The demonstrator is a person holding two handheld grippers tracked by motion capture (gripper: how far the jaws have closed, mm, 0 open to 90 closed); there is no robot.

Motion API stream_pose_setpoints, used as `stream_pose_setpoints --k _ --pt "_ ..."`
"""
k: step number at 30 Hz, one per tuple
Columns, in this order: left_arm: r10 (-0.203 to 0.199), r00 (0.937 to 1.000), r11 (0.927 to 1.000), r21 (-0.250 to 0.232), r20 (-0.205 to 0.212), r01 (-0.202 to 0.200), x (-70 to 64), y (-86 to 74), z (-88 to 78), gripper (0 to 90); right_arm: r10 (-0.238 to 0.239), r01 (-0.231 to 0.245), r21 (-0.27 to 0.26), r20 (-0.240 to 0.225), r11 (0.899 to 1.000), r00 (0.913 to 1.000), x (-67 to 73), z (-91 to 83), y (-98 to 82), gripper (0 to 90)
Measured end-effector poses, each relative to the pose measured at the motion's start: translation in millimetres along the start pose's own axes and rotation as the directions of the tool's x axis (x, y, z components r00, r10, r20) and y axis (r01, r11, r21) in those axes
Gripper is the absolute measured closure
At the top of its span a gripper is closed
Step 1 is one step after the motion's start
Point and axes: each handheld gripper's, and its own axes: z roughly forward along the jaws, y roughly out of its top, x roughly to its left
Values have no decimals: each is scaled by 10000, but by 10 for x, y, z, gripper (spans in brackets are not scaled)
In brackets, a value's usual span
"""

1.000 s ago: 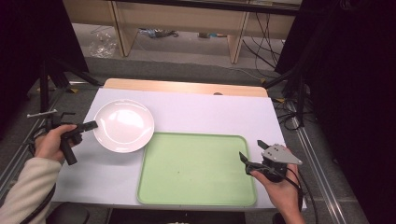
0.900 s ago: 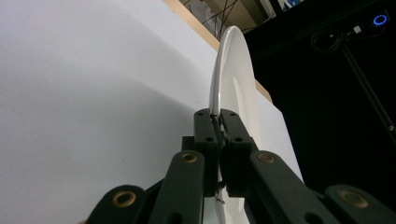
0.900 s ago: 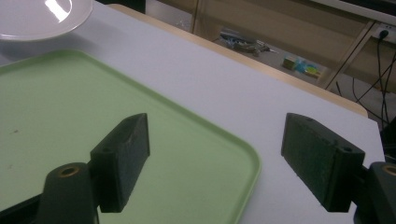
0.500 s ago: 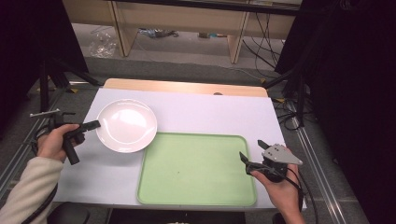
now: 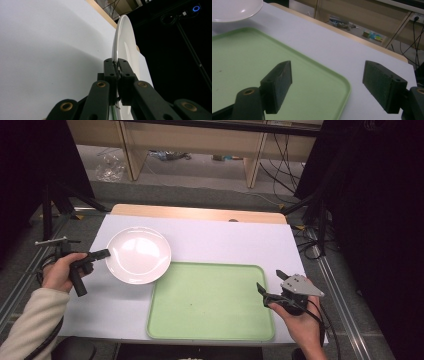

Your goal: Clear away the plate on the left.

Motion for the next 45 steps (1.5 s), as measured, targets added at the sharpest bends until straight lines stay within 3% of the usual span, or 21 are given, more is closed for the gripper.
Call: stream_pose_setpoints --k 22,25,28,36,37,39,43,45 --pt "0 9997 9998 178 238 -4 -70 -47 82 862 90 -89 97 -53 9999 9999 6 -5 -1 244" --pt "33 9991 9999 152 429 -40 -75 -54 99 862 94 -94 95 -66 9999 9999 5 -6 -2 244" --pt "51 9996 9996 291 264 -59 -86 -57 100 862 91 -91 94 -48 9999 9999 6 -6 -1 244" --pt "-63 9995 9993 372 312 52 -113 -81 134 862 -35 35 -27 37 10000 10000 -3 -6 1 244" --pt "-86 9985 9997 235 543 73 -112 -89 150 861 -29 29 -23 28 10000 10000 -4 -5 0 244" --pt "41 9992 9991 411 408 -58 -119 -92 153 861 -37 37 -19 46 10000 10000 -3 -4 0 245" --pt "-114 9996 9985 539 275 99 -146 -106 173 861 -35 36 -14 48 10000 10000 -2 -4 0 245" --pt "-13 9991 9986 524 431 -10 -144 -108 180 861 -56 56 -26 51 10000 10000 -4 -2 0 245"
